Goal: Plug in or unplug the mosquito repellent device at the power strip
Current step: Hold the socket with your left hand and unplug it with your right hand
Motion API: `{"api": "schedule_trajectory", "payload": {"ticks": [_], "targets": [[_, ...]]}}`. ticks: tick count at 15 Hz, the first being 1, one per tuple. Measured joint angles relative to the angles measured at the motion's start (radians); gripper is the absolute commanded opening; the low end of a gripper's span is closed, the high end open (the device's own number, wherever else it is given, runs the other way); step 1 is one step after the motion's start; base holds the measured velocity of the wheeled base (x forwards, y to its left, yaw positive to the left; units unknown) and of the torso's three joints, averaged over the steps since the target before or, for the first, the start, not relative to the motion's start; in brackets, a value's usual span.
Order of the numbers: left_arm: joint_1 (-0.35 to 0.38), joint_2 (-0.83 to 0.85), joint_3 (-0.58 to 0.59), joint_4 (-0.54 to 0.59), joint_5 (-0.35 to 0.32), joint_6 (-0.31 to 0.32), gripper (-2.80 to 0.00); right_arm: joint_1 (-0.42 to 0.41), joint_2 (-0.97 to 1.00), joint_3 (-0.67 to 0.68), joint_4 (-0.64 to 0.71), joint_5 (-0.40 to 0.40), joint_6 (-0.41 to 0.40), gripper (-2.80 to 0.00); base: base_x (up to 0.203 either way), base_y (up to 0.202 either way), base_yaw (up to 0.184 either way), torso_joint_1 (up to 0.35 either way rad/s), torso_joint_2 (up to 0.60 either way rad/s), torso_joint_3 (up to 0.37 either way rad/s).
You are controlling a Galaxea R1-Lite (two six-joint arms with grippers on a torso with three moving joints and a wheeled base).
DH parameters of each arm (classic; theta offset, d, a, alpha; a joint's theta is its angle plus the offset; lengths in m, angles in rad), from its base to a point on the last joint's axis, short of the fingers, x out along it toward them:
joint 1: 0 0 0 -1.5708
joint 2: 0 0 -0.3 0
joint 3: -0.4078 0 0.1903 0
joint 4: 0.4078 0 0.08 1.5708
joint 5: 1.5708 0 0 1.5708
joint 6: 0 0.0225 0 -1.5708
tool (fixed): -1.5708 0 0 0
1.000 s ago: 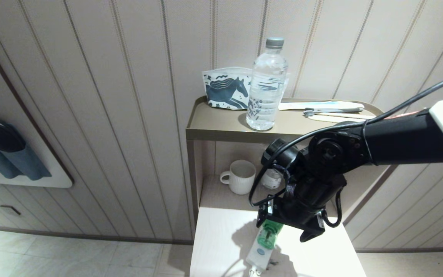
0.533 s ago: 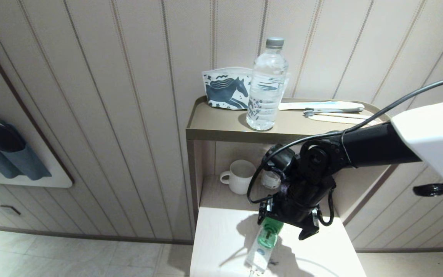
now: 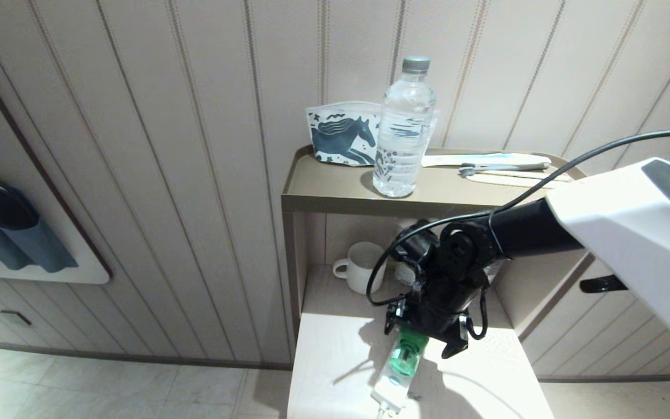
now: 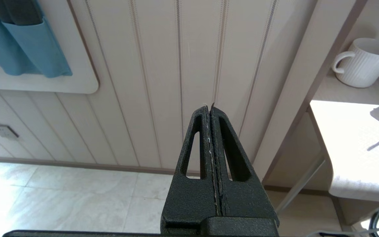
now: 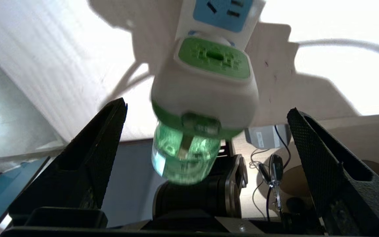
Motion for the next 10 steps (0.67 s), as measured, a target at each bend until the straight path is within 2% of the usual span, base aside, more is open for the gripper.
{"api": "schedule_trajectory", "payload": {"ticks": [10], "targets": [[0.000,0.000,0.000,0.000,0.000,0.000,-2.80,0.000,0.070,-0.056,0.001,-0.045,0.017,0.00,0.000,0.000,0.000,0.000,0.00,0.000]]}}
